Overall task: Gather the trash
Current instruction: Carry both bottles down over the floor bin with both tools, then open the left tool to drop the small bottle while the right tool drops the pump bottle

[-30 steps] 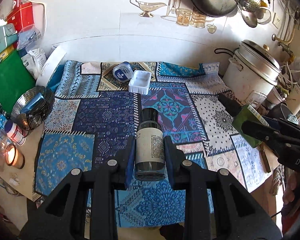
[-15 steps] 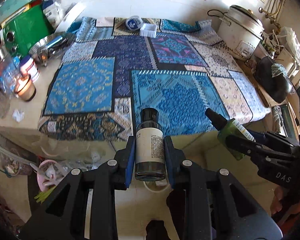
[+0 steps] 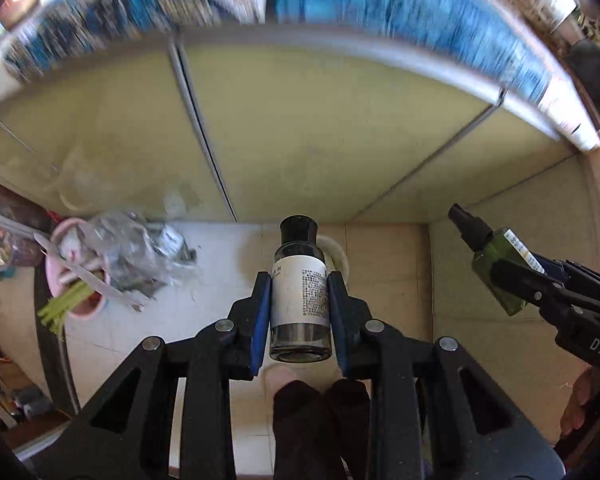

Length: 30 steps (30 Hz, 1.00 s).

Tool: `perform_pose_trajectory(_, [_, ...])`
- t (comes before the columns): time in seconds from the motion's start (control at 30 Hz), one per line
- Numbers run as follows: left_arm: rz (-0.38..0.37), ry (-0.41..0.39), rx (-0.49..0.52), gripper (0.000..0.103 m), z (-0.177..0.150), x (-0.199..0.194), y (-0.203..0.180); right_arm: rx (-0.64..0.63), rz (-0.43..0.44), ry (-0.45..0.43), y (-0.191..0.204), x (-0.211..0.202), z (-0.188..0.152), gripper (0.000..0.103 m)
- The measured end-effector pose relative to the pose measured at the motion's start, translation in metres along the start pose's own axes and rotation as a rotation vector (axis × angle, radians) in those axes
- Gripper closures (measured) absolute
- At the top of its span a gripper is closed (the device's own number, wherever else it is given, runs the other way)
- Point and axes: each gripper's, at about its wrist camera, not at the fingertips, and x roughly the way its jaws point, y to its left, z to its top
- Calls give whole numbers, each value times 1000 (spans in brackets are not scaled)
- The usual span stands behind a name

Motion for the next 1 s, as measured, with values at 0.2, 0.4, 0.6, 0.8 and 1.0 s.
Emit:
perform_pose_trajectory(0.2, [-31, 77, -16, 76, -20, 120, -8, 41, -15, 79, -69, 100, -19, 64])
perform_pose_trajectory(0.4, [-51, 103, -38, 76, -35, 232, -8, 26, -30, 132, -118, 206, -34, 64])
perform_pose_trajectory(0.6, [-99, 146, -108, 76, -46, 340, 8, 15, -10, 163, -145, 299, -46, 64])
perform_pose_trajectory(0.8, [-136, 192, -180, 76, -54, 432, 24, 10, -2, 204, -161, 377, -47, 64])
perform_pose_trajectory(1.0, [-94, 226, -175, 76, -55, 479, 28, -36, -5, 203, -163, 415, -43, 64])
